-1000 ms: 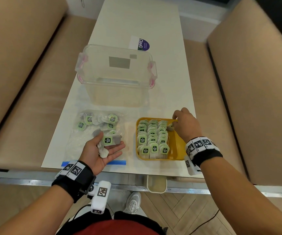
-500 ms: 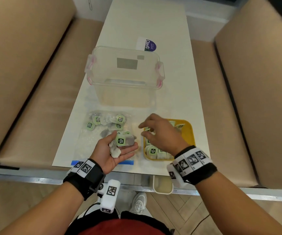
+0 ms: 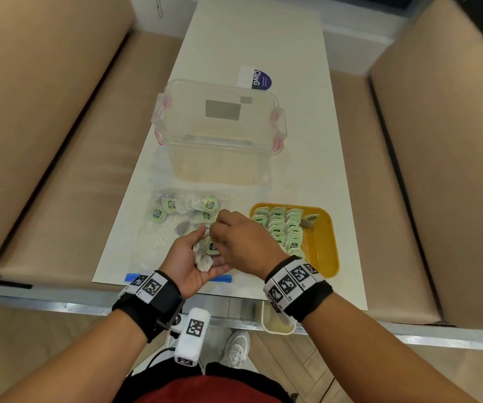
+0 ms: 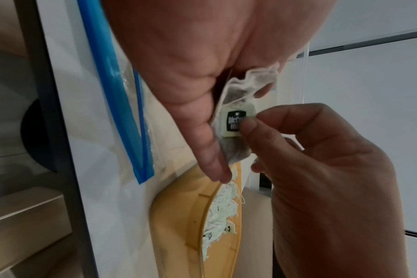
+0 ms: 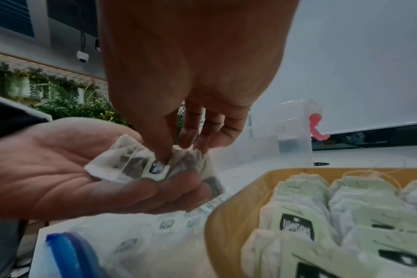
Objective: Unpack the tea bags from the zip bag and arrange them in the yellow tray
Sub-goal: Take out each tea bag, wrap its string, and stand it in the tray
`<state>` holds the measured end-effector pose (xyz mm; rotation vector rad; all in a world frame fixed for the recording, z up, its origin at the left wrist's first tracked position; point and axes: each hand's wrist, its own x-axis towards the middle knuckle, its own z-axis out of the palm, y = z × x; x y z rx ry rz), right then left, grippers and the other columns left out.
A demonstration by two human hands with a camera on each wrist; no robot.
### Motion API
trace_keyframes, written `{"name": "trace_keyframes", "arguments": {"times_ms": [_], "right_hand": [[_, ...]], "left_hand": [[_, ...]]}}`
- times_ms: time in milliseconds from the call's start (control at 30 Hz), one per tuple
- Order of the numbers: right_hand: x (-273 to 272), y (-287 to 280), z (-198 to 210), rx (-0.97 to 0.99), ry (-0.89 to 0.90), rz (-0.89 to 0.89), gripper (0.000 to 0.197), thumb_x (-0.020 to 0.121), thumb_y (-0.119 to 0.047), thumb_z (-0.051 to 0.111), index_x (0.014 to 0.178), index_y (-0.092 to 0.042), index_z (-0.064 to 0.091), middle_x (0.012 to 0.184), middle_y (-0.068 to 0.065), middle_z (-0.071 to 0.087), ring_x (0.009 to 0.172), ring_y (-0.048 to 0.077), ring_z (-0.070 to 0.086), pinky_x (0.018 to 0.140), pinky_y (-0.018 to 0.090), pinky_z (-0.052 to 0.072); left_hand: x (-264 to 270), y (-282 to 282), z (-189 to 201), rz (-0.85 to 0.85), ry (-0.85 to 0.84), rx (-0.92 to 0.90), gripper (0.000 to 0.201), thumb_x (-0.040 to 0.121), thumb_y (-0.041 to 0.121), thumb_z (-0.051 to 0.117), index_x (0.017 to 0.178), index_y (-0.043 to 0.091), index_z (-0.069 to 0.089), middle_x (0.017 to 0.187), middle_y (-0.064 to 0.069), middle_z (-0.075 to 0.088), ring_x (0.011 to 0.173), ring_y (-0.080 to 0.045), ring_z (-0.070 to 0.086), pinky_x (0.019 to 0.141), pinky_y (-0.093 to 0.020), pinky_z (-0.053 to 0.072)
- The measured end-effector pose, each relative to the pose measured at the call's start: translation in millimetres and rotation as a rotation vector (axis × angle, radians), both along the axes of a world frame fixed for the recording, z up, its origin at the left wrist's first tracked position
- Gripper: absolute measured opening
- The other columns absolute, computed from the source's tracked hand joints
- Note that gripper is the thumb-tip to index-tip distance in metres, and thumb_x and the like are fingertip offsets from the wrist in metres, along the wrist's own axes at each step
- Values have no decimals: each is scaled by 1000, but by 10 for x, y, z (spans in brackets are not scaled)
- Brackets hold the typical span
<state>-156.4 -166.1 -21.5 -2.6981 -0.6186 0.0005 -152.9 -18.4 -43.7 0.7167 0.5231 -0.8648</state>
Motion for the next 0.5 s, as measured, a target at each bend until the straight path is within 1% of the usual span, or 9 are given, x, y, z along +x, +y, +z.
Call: {"name": "trace_keyframes", "arguments": {"times_ms": [67,133,200,267,333,367,433,500], "right_hand": [[-6,-1,22,12,-19,1,7,84,-15,63,84,-8,63,86,8,56,71,29,55,52,41,48],[-12,0,41,12,-16,-2,9,80,-14,65,87,-9,63,86,8,58,71,29,55,54,41,49],[-13,5,40,-13,-3,-6,24,74,-15,69,98,-10,65,90,8,58,73,29,55,55,39,48],[-6,3,26,-38,2,-13,33,70,-17,69,103,-13,66,91,8,57,74,29,53,54,38,46],[-6,-15,10,-55,-16,-8,30,70,-18,70,100,-16,68,91,7,56,74,27,52,54,35,43],[-10,-25,2,-63,-28,-3,26,71,-17,70,97,-16,68,89,7,56,73,27,52,55,34,41],[-24,-39,-12,-76,-49,9,17,72,-15,70,88,-14,65,88,7,55,72,27,50,54,35,39],[-39,-43,-27,-91,-54,22,15,73,-15,69,86,-13,63,89,8,55,73,28,50,55,37,38]], "left_hand": [[12,-3,-22,2,12,-3,51,103,41,46,142,9,50,111,-20,70,96,-37,73,78,-48,62],[22,-7,-28,5,21,-7,48,102,41,47,135,7,55,109,-20,70,94,-35,73,79,-48,62],[24,-21,-30,5,17,-16,43,101,41,49,124,6,62,109,-18,71,94,-30,72,81,-47,61],[21,-38,-26,8,4,-20,40,101,38,49,122,8,64,116,-19,69,100,-29,70,89,-50,58],[17,-49,-28,9,7,-23,39,103,36,45,124,8,64,119,-20,68,103,-31,69,92,-51,55],[14,-54,-27,10,13,-26,40,105,36,43,123,8,64,118,-20,69,102,-31,71,91,-51,56],[8,-65,-21,17,33,-33,42,105,37,41,120,7,65,112,-19,71,96,-30,73,84,-48,60],[10,-71,-26,23,44,-39,43,105,38,42,117,6,67,107,-17,73,92,-28,73,80,-46,61]]}}
